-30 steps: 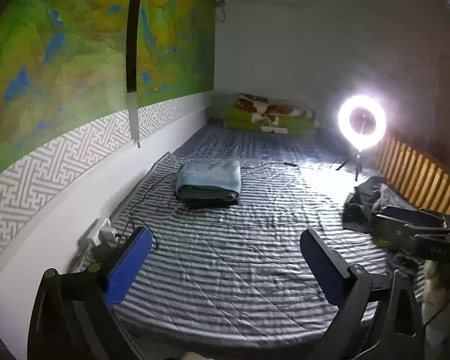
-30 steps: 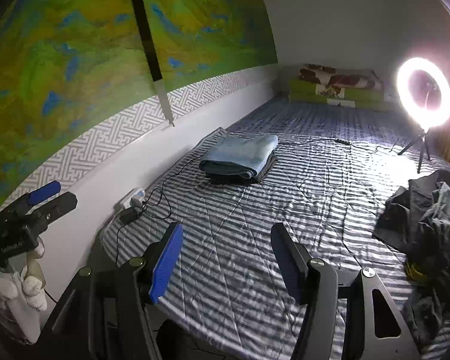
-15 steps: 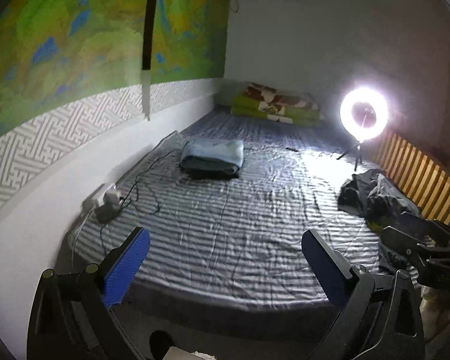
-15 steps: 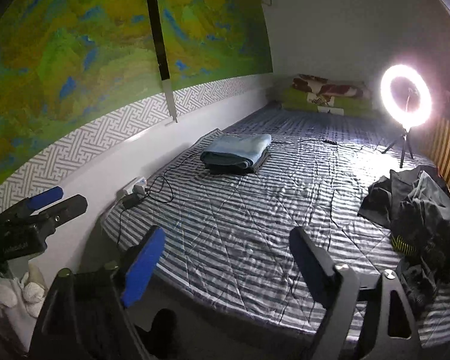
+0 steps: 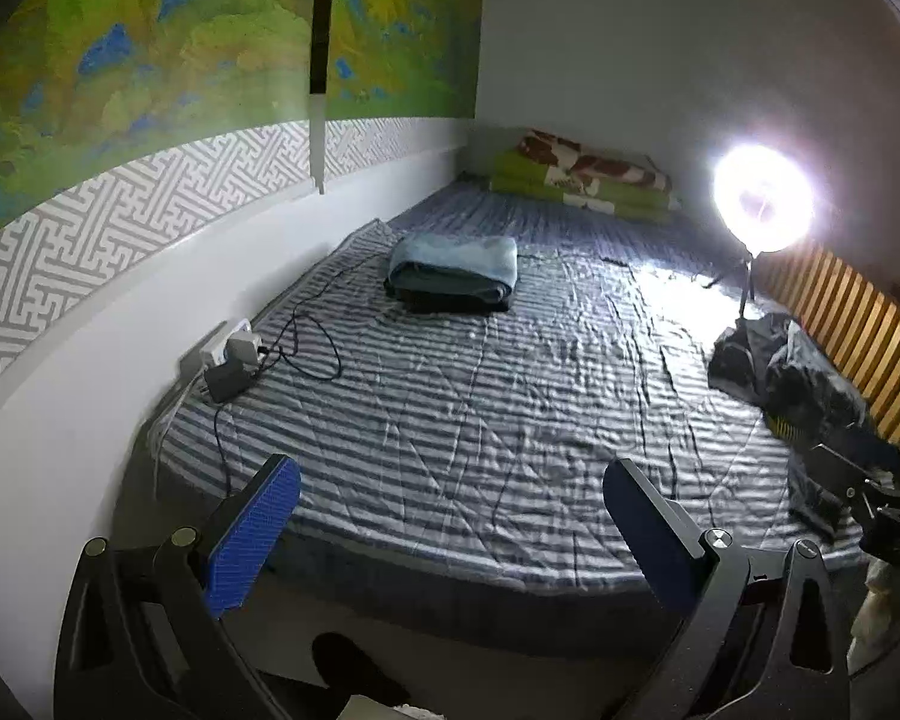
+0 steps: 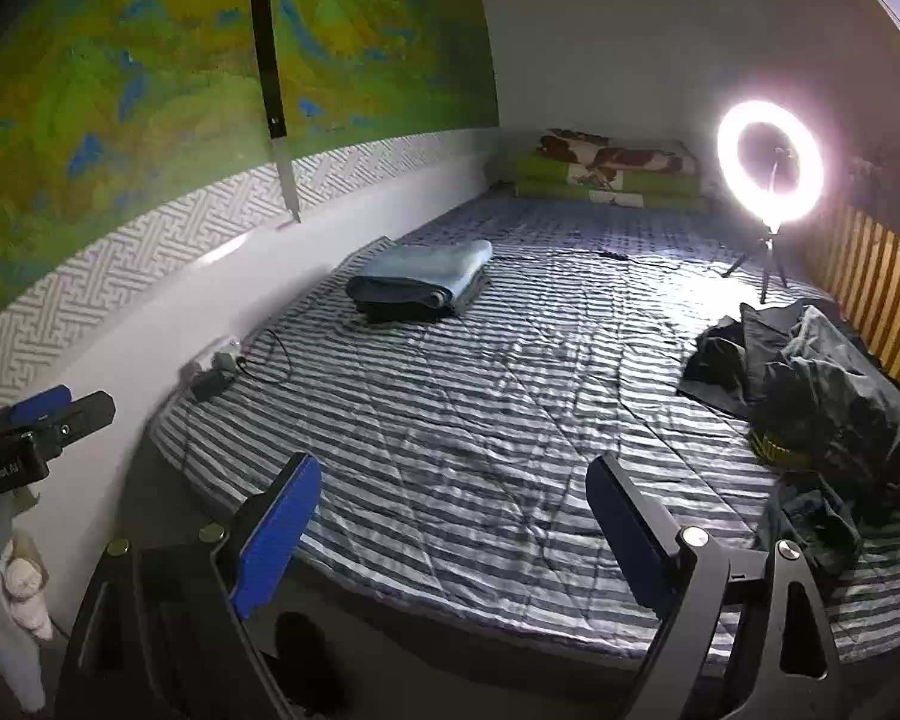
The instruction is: Organize objects
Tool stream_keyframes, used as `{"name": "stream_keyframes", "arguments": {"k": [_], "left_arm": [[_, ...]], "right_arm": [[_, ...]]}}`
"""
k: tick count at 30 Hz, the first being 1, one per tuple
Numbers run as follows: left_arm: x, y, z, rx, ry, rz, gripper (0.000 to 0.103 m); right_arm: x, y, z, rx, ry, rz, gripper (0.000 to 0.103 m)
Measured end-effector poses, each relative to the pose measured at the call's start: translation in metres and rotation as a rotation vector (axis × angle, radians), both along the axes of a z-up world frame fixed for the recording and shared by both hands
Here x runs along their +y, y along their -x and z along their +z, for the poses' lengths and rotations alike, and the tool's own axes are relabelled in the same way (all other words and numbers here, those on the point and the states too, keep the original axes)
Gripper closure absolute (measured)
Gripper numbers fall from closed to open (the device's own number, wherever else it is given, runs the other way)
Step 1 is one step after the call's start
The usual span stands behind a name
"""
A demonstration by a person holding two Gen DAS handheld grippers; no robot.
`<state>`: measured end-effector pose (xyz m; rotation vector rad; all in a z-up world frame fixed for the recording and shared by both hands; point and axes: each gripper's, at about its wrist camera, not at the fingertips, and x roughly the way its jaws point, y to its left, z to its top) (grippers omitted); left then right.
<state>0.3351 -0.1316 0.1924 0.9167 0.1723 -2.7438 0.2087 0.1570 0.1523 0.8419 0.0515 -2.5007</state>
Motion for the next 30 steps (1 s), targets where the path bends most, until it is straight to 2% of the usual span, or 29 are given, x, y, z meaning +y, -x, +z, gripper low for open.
{"name": "stream_keyframes", "arguments": {"k": [5, 30], "left_arm": [[0.007, 0.003, -0.012, -0.027, 0.015, -0.007, 0.001], [0.022, 0.016, -0.016, -0.025, 0.025, -0.015, 0.001]], "right_arm": [[0.002, -0.002, -0.008, -0.014, -0.015, 0.003, 0.016], [0.007, 0.001, -0.013, -0.023, 0.004, 0.004, 0.016]]}}
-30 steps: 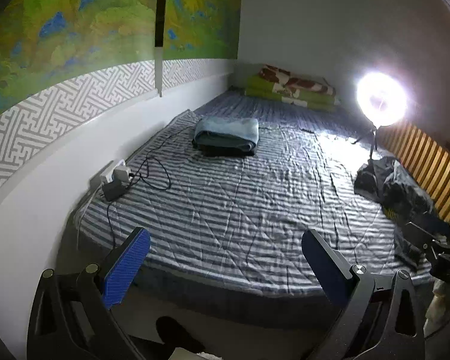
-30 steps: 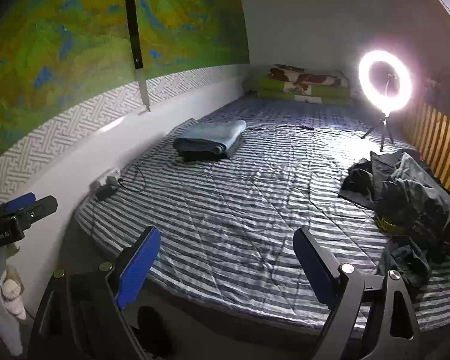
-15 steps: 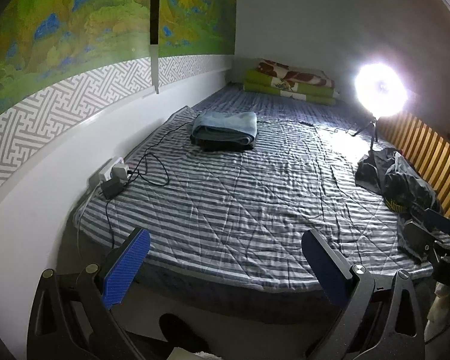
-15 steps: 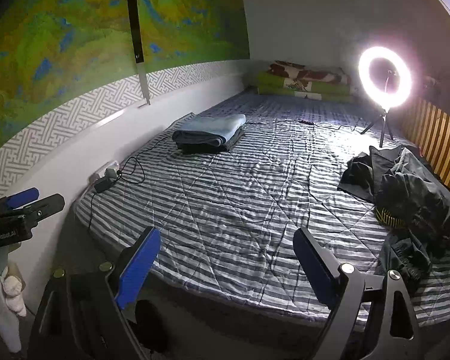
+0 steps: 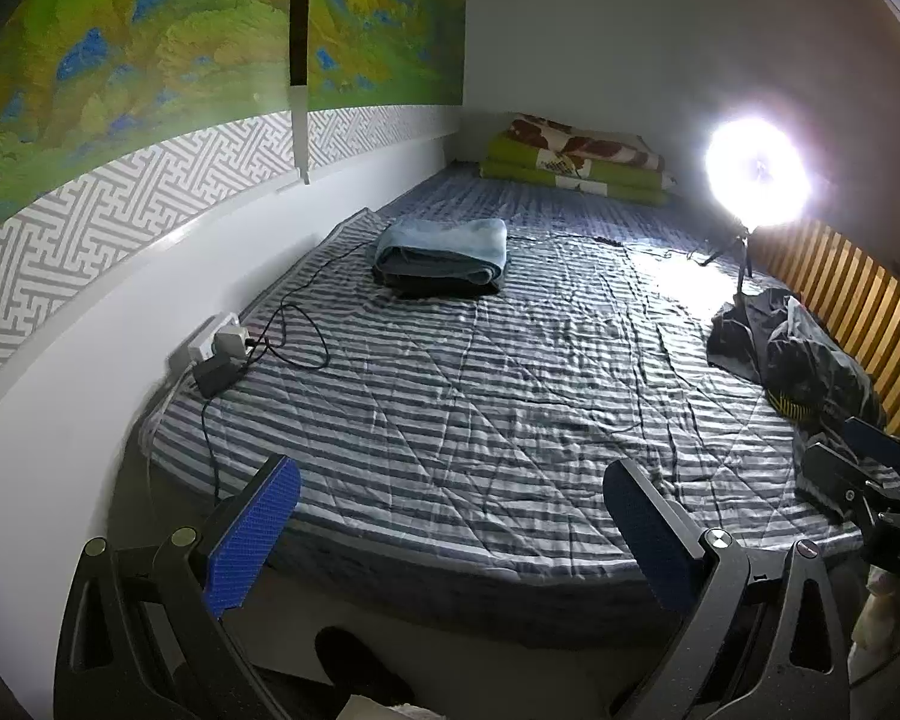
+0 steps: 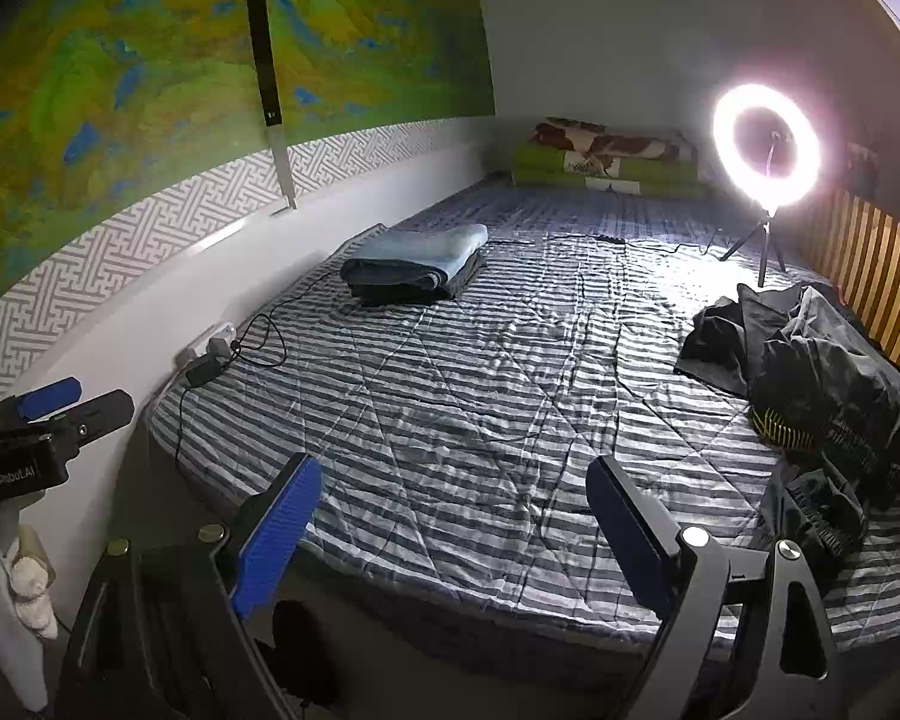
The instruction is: Organize objects
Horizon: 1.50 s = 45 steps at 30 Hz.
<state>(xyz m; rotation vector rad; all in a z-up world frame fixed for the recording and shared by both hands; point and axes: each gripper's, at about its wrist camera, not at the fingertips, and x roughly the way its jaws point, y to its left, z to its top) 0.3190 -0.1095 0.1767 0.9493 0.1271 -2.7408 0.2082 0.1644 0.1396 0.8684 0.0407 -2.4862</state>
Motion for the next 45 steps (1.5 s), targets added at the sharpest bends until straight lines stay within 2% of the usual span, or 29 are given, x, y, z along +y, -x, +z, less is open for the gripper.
{"name": "stream_keyframes", "arguments": {"k": [45], "left_arm": [[-0.001, 0.007, -0.011, -0.014, -0.006, -0.009, 0.001]], "right_arm": [[-0.008, 0.001, -0.008, -0.005, -0.013, 0.000, 0.016]]}}
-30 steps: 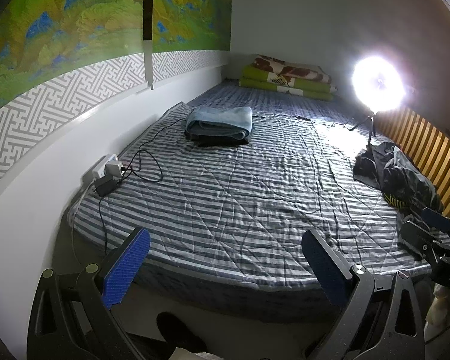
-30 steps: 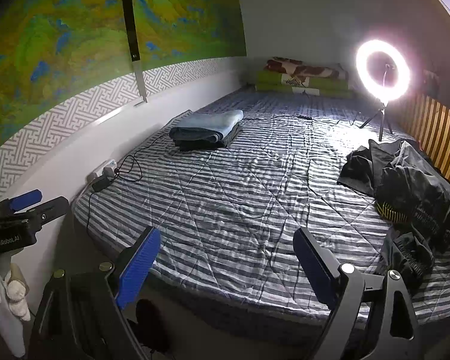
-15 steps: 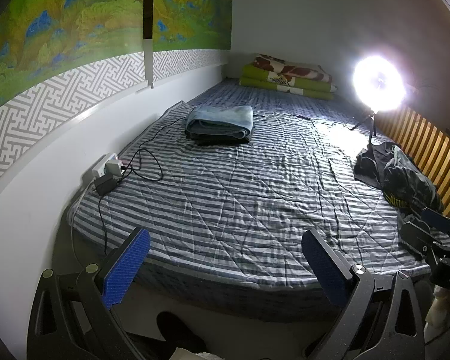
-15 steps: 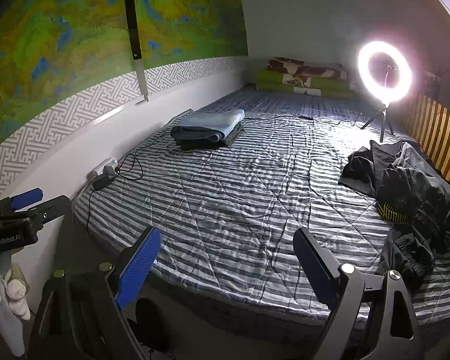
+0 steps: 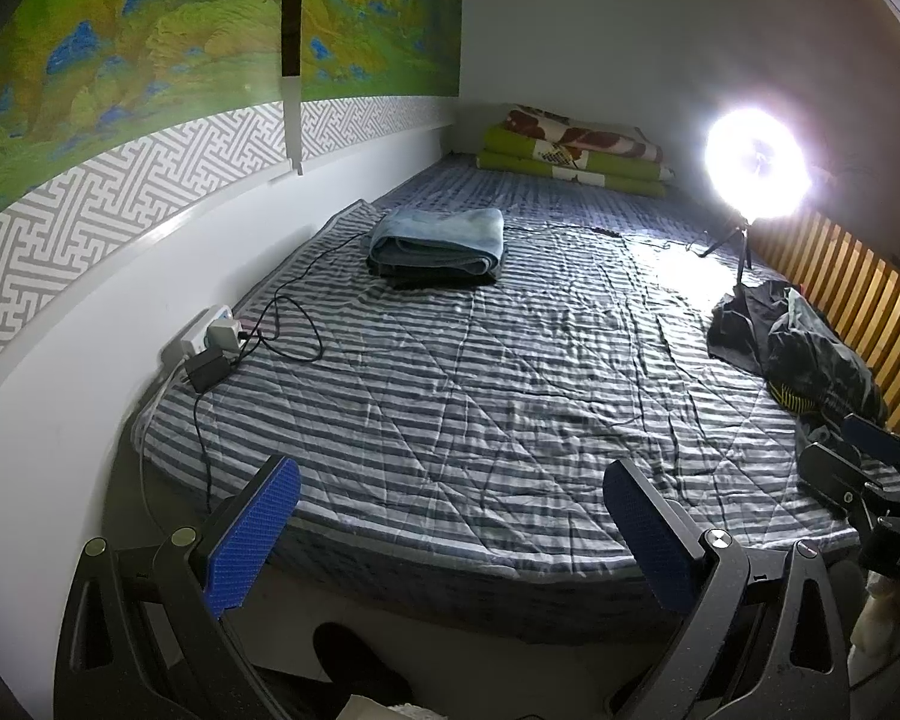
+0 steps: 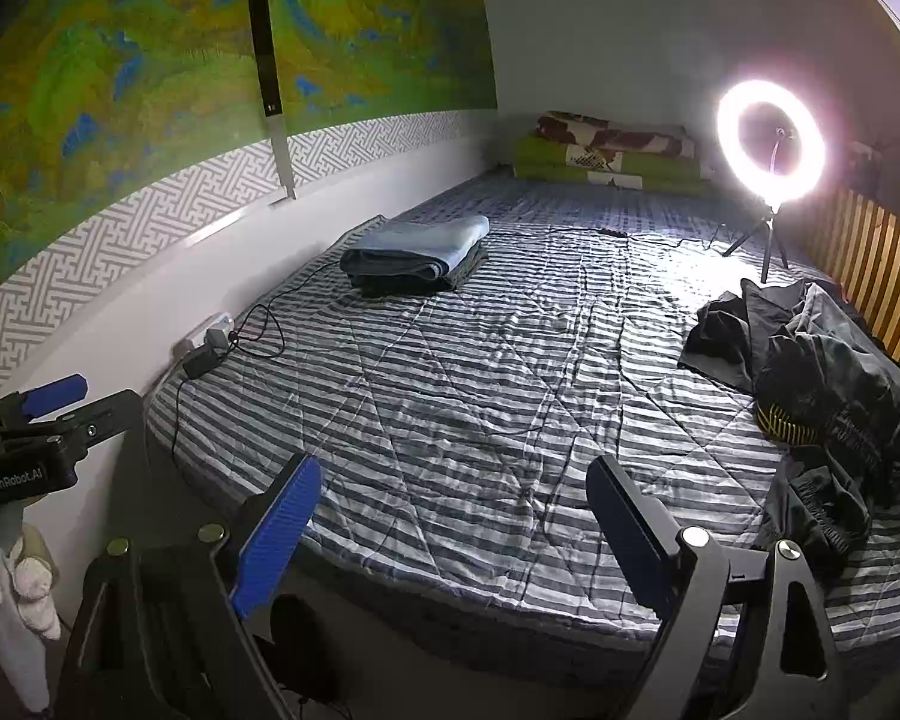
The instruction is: Organize objects
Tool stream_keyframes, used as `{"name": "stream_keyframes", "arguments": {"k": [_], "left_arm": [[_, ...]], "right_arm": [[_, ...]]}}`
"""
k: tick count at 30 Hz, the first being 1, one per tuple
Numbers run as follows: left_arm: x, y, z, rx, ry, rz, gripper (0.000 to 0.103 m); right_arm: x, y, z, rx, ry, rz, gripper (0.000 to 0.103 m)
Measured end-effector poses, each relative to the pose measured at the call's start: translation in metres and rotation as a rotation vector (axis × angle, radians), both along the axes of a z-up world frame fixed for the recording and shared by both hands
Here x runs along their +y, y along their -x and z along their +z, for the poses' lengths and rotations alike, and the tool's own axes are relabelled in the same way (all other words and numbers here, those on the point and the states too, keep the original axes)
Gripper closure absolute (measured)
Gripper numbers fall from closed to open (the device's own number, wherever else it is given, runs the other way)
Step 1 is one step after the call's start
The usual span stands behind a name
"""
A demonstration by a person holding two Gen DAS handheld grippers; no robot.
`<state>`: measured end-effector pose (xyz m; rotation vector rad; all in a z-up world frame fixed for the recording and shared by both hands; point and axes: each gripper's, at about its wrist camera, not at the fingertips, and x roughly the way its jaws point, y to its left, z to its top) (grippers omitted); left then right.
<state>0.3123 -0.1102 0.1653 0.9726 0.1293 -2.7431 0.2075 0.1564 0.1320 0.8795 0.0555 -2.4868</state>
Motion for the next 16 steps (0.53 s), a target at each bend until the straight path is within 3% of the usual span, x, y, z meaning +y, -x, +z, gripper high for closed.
{"name": "stream_keyframes", "arguments": {"k": [16], "left_arm": [[0.0005, 0.0047, -0.0045, 0.001, 0.001, -0.019, 0.001]], "right_arm": [[-0.0010, 0.0034, -0.0058, -0.004, -0.019, 0.000, 0.016]]}}
